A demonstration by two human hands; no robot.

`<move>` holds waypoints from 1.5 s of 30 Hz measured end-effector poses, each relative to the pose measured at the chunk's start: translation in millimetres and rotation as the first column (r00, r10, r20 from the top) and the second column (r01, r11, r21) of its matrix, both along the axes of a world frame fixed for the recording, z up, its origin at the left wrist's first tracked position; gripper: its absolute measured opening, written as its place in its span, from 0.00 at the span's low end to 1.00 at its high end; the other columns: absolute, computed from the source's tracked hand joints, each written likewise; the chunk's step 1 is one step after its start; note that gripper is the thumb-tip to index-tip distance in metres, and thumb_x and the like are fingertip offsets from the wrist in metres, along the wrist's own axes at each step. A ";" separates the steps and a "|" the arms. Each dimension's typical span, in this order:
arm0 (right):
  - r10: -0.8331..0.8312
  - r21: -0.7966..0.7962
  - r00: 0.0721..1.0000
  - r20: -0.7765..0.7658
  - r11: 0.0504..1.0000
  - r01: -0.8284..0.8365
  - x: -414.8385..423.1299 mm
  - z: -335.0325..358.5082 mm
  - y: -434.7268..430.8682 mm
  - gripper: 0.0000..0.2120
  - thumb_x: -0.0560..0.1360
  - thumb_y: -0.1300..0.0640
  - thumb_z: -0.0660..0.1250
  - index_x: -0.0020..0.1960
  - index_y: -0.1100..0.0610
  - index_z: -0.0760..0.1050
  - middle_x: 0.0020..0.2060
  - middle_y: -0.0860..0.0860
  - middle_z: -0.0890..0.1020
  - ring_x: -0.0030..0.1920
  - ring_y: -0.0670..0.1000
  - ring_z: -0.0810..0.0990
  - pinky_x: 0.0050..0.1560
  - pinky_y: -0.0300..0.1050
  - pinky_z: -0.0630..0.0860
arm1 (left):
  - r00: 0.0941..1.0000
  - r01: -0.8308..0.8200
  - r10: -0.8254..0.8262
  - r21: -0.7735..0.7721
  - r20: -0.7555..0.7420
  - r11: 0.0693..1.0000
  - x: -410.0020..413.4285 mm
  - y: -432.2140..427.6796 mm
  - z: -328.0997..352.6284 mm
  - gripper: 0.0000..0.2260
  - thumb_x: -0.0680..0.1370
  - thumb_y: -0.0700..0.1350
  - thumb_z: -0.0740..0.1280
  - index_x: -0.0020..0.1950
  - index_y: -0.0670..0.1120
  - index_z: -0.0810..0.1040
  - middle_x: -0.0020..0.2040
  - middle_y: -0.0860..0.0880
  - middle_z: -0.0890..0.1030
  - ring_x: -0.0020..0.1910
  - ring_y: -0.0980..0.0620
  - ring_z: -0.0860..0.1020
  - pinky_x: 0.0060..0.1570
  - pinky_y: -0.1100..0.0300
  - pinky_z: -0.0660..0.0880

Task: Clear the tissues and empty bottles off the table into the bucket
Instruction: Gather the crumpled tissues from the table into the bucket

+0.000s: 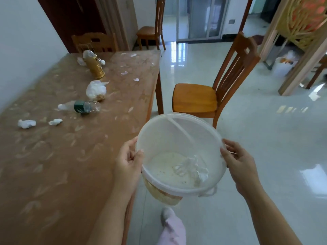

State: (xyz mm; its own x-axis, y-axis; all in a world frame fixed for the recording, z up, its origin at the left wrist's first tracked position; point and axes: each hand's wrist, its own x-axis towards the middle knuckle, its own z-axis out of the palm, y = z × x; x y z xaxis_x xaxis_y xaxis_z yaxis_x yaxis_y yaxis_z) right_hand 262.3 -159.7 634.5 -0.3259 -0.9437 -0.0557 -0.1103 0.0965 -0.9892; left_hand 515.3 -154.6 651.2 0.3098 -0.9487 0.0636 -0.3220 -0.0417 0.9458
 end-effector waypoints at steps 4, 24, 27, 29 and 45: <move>0.037 0.000 0.999 -0.030 0.999 -0.037 12.4 3.8 -70.5 0.09 0.75 0.57 0.64 0.50 0.45 0.74 0.43 0.43 0.79 0.44 0.46 0.79 0.39 0.40 0.75 | 0.999 -0.032 0.032 -0.002 -0.018 0.999 10.5 -60.4 -0.4 0.14 0.75 0.43 0.64 0.57 0.59 0.74 0.41 0.36 0.77 0.39 0.38 0.77 0.39 0.47 0.76; 0.400 -0.009 0.914 -0.075 0.916 -0.402 112.5 -1.7 -364.1 0.08 0.75 0.55 0.63 0.50 0.42 0.73 0.43 0.40 0.78 0.43 0.43 0.77 0.37 0.35 0.73 | 0.877 -0.450 0.453 0.058 -0.160 0.891 80.5 -252.0 14.2 0.15 0.75 0.42 0.65 0.51 0.64 0.74 0.38 0.46 0.81 0.32 0.54 0.79 0.31 0.60 0.76; 0.477 -0.013 0.876 -0.076 0.878 -0.479 116.6 6.0 -415.0 0.08 0.75 0.55 0.63 0.53 0.44 0.73 0.44 0.40 0.77 0.44 0.43 0.77 0.38 0.36 0.72 | 0.833 -0.521 0.518 0.037 -0.195 0.852 74.0 -286.2 20.3 0.15 0.75 0.39 0.64 0.53 0.61 0.75 0.37 0.48 0.80 0.33 0.52 0.78 0.29 0.61 0.75; 0.532 -0.024 0.843 -0.083 0.844 -0.535 121.2 14.3 -448.4 0.09 0.75 0.55 0.63 0.53 0.44 0.73 0.44 0.39 0.78 0.45 0.43 0.77 0.39 0.36 0.74 | 0.800 -0.569 0.558 0.016 -0.221 0.822 70.5 -307.2 27.7 0.15 0.75 0.39 0.64 0.53 0.60 0.76 0.37 0.52 0.82 0.34 0.55 0.80 0.29 0.65 0.74; 0.912 -0.085 0.409 0.009 0.408 -0.909 269.5 36.1 -520.3 0.09 0.74 0.58 0.64 0.52 0.46 0.75 0.47 0.46 0.79 0.48 0.49 0.79 0.45 0.47 0.79 | 0.405 -0.914 0.901 -0.055 -0.154 0.401 116.7 -285.9 52.9 0.18 0.72 0.36 0.64 0.50 0.61 0.77 0.27 0.51 0.74 0.25 0.57 0.74 0.25 0.67 0.70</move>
State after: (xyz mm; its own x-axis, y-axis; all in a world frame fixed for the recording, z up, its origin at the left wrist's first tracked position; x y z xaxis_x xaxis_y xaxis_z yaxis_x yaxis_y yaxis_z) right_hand 531.7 -680.0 670.6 0.7289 -0.6843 0.0215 -0.0531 -0.0878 -0.9947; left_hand 632.0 -440.4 704.1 0.9936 -0.0910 0.0673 -0.0807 -0.1525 0.9850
